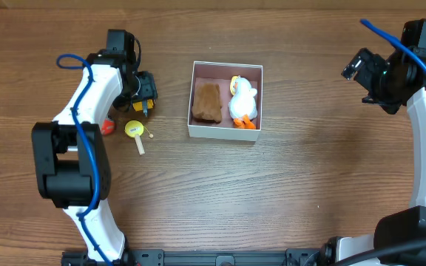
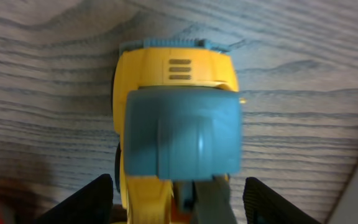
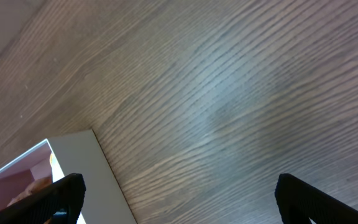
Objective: Pack container
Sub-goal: 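Raise the right arm aside and grasp the yellow toy truck with left gripper, then carry the yellow truck over the box and lower it inside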
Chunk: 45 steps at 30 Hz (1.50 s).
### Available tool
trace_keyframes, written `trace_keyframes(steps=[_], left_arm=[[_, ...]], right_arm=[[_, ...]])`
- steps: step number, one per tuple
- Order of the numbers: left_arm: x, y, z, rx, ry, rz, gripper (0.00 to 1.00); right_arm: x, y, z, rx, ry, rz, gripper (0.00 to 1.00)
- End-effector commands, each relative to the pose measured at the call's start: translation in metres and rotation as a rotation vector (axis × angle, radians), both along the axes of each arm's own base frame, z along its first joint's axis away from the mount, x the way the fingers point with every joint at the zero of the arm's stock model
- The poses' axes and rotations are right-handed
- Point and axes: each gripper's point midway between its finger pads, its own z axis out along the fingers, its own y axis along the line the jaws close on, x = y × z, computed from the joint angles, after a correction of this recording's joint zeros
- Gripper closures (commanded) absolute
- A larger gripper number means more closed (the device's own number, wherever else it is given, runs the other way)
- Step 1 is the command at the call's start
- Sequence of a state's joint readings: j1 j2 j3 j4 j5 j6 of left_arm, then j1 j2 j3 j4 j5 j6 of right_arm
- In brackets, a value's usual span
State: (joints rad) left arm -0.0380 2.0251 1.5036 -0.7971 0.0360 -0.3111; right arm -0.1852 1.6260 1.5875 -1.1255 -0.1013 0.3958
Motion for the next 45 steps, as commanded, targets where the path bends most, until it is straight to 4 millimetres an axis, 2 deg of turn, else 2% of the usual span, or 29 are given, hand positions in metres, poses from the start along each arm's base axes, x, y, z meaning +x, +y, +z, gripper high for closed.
trace_keyframes(steps=[1, 4, 8, 12, 17, 19, 22, 23, 26, 28, 32, 36, 39, 45], left_arm=[[0.005, 0.005, -0.002, 0.033, -0.001, 0.014, 0.36], [0.005, 0.012, -0.003, 0.075, 0.0, 0.001, 0.39], [0.005, 0.011, -0.003, 0.083, -0.001, -0.033, 0.57], [0.008, 0.01, 0.0, 0.085, -0.009, -0.07, 0.67], [0.014, 0.008, 0.03, 0.099, -0.011, -0.143, 0.71], [0.019, 0.0, 0.052, 0.105, -0.025, -0.182, 0.73], [0.025, -0.024, 0.089, 0.126, -0.061, -0.307, 0.76], [0.025, -0.038, 0.103, 0.134, -0.076, -0.364, 0.77], [0.018, -0.086, 0.138, 0.16, -0.123, -0.559, 0.82], [0.007, -0.127, 0.155, 0.183, -0.157, -0.722, 0.91], [-0.012, -0.19, 0.168, 0.152, -0.209, -0.794, 0.91], [-0.026, -0.228, 0.169, 0.116, -0.234, -0.801, 0.89], [-0.029, -0.241, 0.166, 0.073, -0.238, -0.72, 0.86], [-0.031, -0.238, 0.152, 0.073, -0.197, -0.685, 0.85]], right_arm=[[0.001, 0.001, 0.004, 0.005, -0.005, 0.002, 0.0], [0.001, 0.001, 0.003, 0.006, -0.002, 0.002, 0.0], [-0.003, 0.002, 0.001, 0.009, 0.015, 0.002, 0.0], [-0.004, 0.002, 0.001, 0.009, 0.02, 0.002, 0.0], [-0.005, 0.002, 0.0, 0.01, 0.023, 0.002, 0.0], [-0.005, 0.002, 0.0, 0.01, 0.023, 0.002, 0.0], [-0.005, 0.002, 0.0, 0.01, 0.023, 0.002, 0.0], [-0.005, 0.002, 0.0, 0.01, 0.024, 0.002, 0.0], [-0.006, 0.002, 0.0, 0.01, 0.026, 0.002, 0.0], [-0.006, 0.002, 0.0, 0.011, 0.029, 0.002, 0.0], [-0.008, 0.002, -0.001, 0.012, 0.037, 0.002, 0.0], [-0.008, 0.002, -0.001, 0.012, 0.038, 0.002, 0.0], [-0.009, 0.003, -0.001, 0.013, 0.041, 0.002, 0.0], [-0.01, 0.003, -0.002, 0.014, 0.045, 0.002, 0.0]])
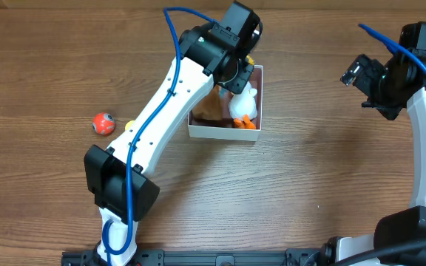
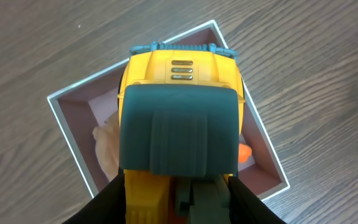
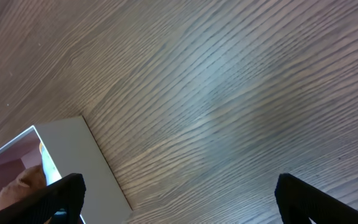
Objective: Pack container
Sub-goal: 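Carry the yellow truck over the box and lower it inside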
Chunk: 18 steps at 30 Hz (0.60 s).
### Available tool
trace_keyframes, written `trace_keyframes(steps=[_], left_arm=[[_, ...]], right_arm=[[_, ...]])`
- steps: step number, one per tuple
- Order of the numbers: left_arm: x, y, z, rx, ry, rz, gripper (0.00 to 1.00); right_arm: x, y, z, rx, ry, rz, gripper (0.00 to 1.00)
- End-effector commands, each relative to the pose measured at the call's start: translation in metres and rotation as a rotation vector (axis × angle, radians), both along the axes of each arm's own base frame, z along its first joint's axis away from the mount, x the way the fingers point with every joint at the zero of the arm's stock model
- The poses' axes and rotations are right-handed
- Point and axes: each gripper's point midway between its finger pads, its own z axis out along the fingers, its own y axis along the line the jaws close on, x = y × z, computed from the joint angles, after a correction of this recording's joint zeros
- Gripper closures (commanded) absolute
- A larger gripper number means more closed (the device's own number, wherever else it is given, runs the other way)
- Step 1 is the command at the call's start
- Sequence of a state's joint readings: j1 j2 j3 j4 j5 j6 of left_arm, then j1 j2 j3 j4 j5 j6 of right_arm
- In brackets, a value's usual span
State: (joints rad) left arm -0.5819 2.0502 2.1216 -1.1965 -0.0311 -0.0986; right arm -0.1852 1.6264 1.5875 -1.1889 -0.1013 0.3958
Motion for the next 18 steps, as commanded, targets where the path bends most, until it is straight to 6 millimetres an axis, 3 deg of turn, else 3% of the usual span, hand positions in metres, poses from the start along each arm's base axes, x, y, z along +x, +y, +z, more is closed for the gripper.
trace_keyframes(steps=[1, 7, 12, 17, 18], left_arm=[[-0.004, 0.005, -0.01, 0.016, 0.035, 0.043, 0.85], [-0.001, 0.007, -0.022, 0.01, 0.069, 0.145, 0.85], [-0.007, 0.016, -0.056, 0.149, 0.133, -0.029, 0.86], [-0.002, 0.028, -0.065, 0.161, 0.16, 0.005, 0.86], [-0.004, 0.026, -0.066, 0.168, 0.164, -0.069, 0.86]], right_arm=[[0.004, 0.0, 0.005, 0.002, -0.017, 0.002, 0.0], [0.003, 0.0, 0.004, 0.003, -0.014, 0.002, 0.0], [0.001, 0.001, 0.003, 0.004, -0.003, 0.002, 0.0], [0.001, 0.001, 0.003, 0.005, -0.003, 0.002, 0.0], [0.001, 0.001, 0.003, 0.005, -0.004, 0.002, 0.0]])
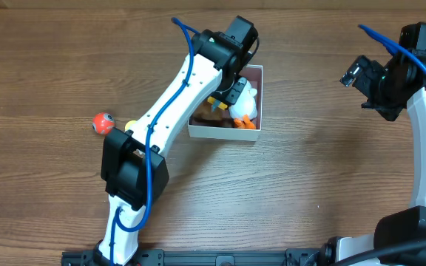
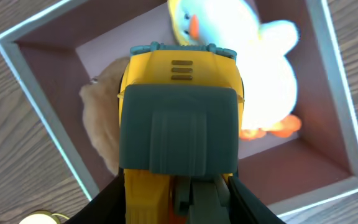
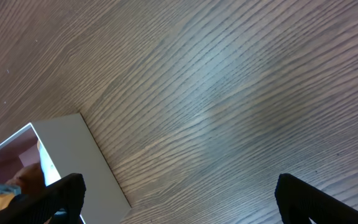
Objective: Pack container
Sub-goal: 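Carry the yellow truck over the box and lower it inside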
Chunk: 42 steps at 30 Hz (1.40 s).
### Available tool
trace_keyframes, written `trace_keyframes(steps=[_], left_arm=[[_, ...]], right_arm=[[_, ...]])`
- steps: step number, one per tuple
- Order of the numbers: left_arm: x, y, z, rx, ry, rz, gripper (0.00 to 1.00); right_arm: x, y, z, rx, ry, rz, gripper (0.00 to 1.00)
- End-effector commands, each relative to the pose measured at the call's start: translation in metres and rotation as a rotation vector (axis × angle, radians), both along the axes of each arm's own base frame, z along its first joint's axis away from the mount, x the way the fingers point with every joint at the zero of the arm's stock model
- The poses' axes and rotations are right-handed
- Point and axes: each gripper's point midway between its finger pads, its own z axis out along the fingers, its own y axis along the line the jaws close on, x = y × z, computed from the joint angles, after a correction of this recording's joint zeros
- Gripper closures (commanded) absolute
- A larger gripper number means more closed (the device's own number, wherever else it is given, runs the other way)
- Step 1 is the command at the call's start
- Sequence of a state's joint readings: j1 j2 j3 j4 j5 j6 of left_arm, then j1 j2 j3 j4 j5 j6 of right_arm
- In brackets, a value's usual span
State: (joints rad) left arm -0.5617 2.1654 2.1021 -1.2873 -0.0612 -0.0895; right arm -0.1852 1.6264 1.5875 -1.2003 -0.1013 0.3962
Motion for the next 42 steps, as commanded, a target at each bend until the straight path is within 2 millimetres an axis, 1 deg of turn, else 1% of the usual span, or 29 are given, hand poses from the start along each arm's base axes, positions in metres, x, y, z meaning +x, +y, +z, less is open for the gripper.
trace_keyframes(steps=[1, 2, 3, 4, 9, 12, 15, 18, 19, 21, 23, 26, 28, 29, 30, 31, 34, 37, 42], left_arm=[[0.003, 0.005, -0.001, 0.027, -0.002, -0.133, 0.87], [0.002, 0.007, -0.001, 0.045, -0.001, -0.173, 0.9], [-0.001, 0.008, -0.001, 0.064, 0.005, -0.237, 0.95], [-0.004, 0.012, -0.002, 0.084, 0.02, -0.302, 0.96], [-0.032, 0.018, -0.006, 0.119, 0.125, -0.625, 0.96], [-0.034, 0.017, -0.006, 0.123, 0.126, -0.712, 0.96], [-0.038, 0.015, -0.006, 0.12, 0.129, -0.848, 0.96], [-0.038, 0.014, -0.007, 0.114, 0.126, -0.909, 0.95], [-0.041, 0.009, -0.006, 0.086, 0.125, -0.946, 0.92], [-0.044, -0.004, -0.005, 0.017, 0.101, -1.008, 0.91], [-0.037, -0.011, -0.004, -0.001, 0.064, -1.009, 0.92], [-0.035, -0.012, -0.004, 0.0, 0.051, -1.009, 0.91], [-0.035, -0.012, -0.004, -0.001, 0.052, -1.01, 0.89], [-0.035, -0.012, -0.004, -0.002, 0.054, -1.009, 0.86], [-0.036, -0.013, -0.004, -0.008, 0.054, -1.01, 0.57], [-0.036, -0.014, -0.004, -0.017, 0.054, -1.011, 0.0], [-0.034, -0.013, -0.004, -0.004, 0.048, -0.996, 0.0], [-0.024, -0.006, -0.005, 0.049, 0.035, -0.904, 0.0], [-0.024, -0.006, -0.004, 0.032, 0.045, -0.82, 0.0]], right_arm=[[0.003, 0.0, 0.004, 0.002, -0.014, 0.002, 0.0], [0.003, 0.0, 0.004, 0.002, -0.014, 0.002, 0.0], [0.003, 0.0, 0.004, 0.002, -0.014, 0.002, 0.0], [0.003, 0.0, 0.004, 0.003, -0.013, 0.003, 0.0], [0.004, 0.0, 0.005, 0.001, -0.019, 0.003, 0.0], [0.004, 0.0, 0.005, 0.002, -0.018, 0.003, 0.0], [0.004, 0.0, 0.005, 0.002, -0.017, 0.003, 0.0], [0.003, 0.0, 0.004, 0.002, -0.015, 0.002, 0.0], [0.003, 0.0, 0.005, 0.002, -0.015, 0.002, 0.0], [0.004, 0.0, 0.005, 0.001, -0.018, 0.002, 0.0], [0.003, 0.0, 0.005, 0.002, -0.016, 0.003, 0.0], [0.001, 0.001, 0.004, 0.003, -0.005, 0.004, 0.0], [0.001, 0.001, 0.003, 0.002, -0.004, 0.005, 0.0], [0.001, 0.001, 0.003, 0.003, -0.005, 0.005, 0.0], [0.001, 0.001, 0.003, 0.003, -0.004, 0.005, 0.0], [0.001, 0.001, 0.003, 0.003, -0.004, 0.005, 0.0], [0.0, 0.001, 0.003, 0.003, -0.003, 0.005, 0.0], [0.001, 0.001, 0.003, 0.003, -0.003, 0.005, 0.0], [0.0, 0.001, 0.003, 0.004, -0.002, 0.005, 0.0]])
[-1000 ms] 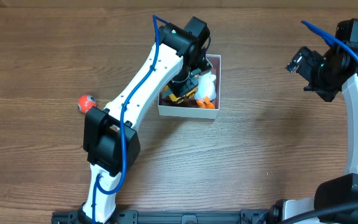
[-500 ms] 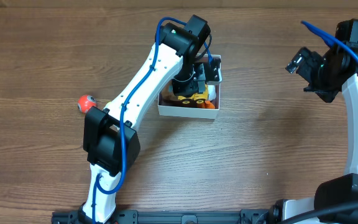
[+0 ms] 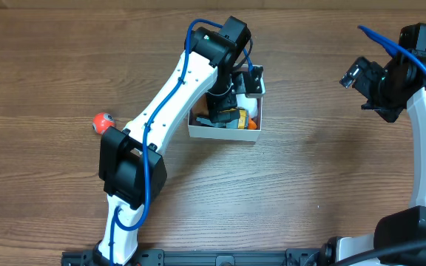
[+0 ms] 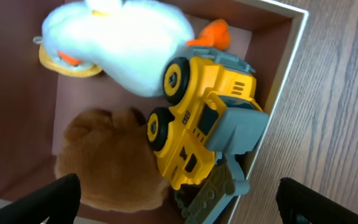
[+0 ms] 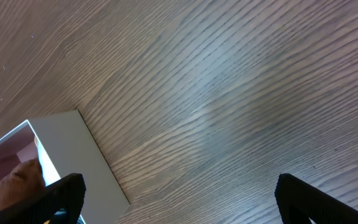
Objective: Pack container
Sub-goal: 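Carry the yellow truck over the box and lower it inside, then push the truck down into the box with the left gripper and release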
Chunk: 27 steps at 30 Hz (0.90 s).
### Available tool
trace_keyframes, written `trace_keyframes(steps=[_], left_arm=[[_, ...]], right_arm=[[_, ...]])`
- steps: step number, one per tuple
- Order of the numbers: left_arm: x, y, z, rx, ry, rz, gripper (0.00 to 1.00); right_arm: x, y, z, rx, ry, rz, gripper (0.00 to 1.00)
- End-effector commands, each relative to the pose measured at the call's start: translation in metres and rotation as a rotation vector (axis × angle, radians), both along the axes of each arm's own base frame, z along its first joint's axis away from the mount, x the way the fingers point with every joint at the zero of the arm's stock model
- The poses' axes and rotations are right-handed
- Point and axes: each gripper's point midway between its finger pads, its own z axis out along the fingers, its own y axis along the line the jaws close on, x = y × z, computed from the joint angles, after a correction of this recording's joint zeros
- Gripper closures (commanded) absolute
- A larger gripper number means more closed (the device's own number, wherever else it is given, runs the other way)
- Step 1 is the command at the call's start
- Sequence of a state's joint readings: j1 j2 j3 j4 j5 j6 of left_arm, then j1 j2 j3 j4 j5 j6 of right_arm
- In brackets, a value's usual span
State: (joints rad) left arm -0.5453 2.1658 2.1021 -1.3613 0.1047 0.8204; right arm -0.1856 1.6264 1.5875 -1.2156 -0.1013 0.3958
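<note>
The white box [image 3: 198, 131] with a maroon inside stands at the table's middle. In it lie a brown plush [image 4: 104, 165], a white duck [image 4: 126, 37] and a yellow toy truck [image 4: 201, 127] with a grey-blue scoop, tilted against the box's wall [image 4: 275, 74]. My left gripper [image 4: 179, 214] hangs open just above the box [image 3: 235, 92], with the truck free below it. Far to the right, over bare wood, my right gripper [image 5: 179, 214] is open and empty [image 3: 361, 74].
A small red ball [image 3: 103, 123] lies on the wooden table to the left of the box, beside the left arm's lower link [image 3: 132, 166]. In the right wrist view a corner of the box [image 5: 73, 155] shows at the lower left.
My left gripper has opened and let go of the yellow truck, which now lies tilted in the box over the duck and the brown plush. The wrist has turned. My right arm has not moved.
First my left gripper stood round the yellow truck on the table at the left, near a red ball and a yellow lollipop. Then it held the truck above the box, then lower inside it. Now the truck rests in the box and the gripper is open.
</note>
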Motion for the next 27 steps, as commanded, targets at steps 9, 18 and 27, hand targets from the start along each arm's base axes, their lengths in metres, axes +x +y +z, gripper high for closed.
trace_keyframes(steps=[9, 18, 27], left_arm=[[0.003, -0.015, 0.006, -0.108, 0.063, 0.319, 0.96], [0.008, -0.014, 0.006, -0.145, 0.106, 0.486, 0.96], [0.028, 0.031, 0.031, -0.289, 0.213, 0.701, 0.96]], right_arm=[[0.004, 0.0, 0.005, 0.001, -0.019, 0.005, 0.0], [0.005, 0.0, 0.005, 0.0, -0.021, 0.005, 0.0], [0.005, 0.0, 0.005, 0.0, -0.021, 0.006, 0.0]])
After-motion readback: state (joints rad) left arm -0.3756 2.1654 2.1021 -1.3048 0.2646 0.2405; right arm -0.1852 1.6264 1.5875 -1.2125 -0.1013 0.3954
